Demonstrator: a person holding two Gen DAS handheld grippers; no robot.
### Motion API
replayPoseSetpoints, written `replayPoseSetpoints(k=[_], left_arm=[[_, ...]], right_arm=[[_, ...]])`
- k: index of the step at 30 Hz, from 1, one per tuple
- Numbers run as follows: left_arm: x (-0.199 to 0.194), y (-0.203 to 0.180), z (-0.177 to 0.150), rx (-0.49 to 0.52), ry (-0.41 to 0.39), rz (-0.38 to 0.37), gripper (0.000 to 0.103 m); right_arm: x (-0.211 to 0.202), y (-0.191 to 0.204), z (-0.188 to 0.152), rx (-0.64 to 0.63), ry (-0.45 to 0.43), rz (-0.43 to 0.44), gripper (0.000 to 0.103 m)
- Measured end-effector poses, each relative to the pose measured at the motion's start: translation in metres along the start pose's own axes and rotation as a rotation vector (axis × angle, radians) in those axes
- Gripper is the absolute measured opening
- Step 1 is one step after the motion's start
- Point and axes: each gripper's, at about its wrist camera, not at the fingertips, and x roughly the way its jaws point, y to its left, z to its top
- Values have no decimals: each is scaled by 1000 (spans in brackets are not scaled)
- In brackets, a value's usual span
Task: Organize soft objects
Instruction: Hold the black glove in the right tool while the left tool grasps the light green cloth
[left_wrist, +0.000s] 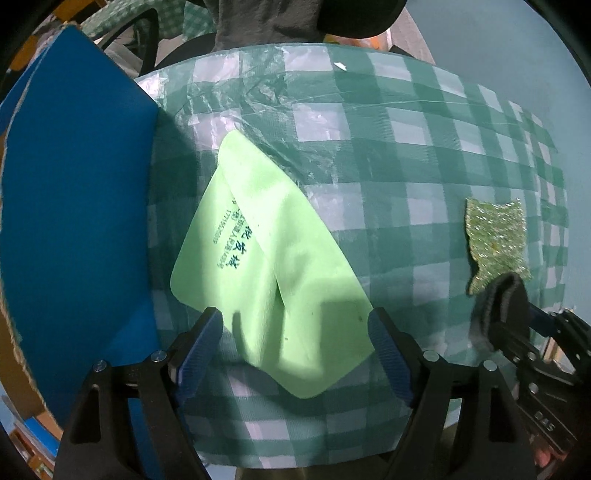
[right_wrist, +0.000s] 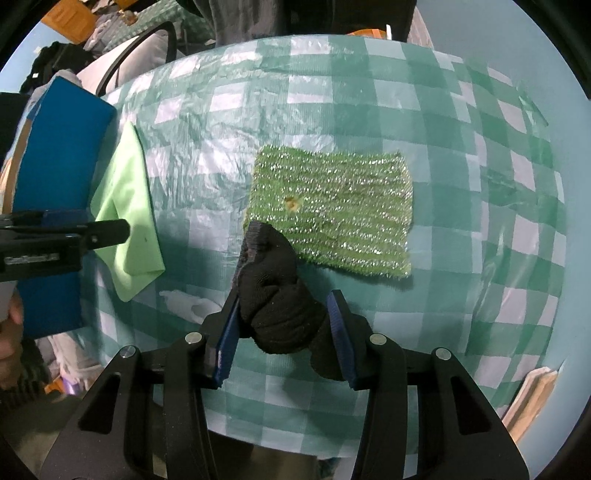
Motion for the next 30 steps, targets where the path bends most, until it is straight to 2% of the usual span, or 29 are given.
replayPoseSetpoints(k=[8, 14, 21, 23, 27, 30], left_arm=[[22, -3, 12, -12, 21, 42, 82], [32, -7, 18, -28, 28, 24, 82], [37, -10, 13, -26, 5, 23, 82], [37, -11, -1, -23, -1, 30, 82], [25, -17, -18, -8, -17, 32, 72], [17, -27, -20, 15, -24, 32, 55]], right_arm=[[-7, 0, 5, -2, -6, 6, 45], [-9, 1, 4, -5, -8, 6, 45], [-9, 1, 2, -2, -11, 6, 45], [-9, 2, 1, -1, -15, 5, 45], [-11, 1, -1, 3, -20, 3, 45], [-11, 3, -2, 5, -22, 2, 45]])
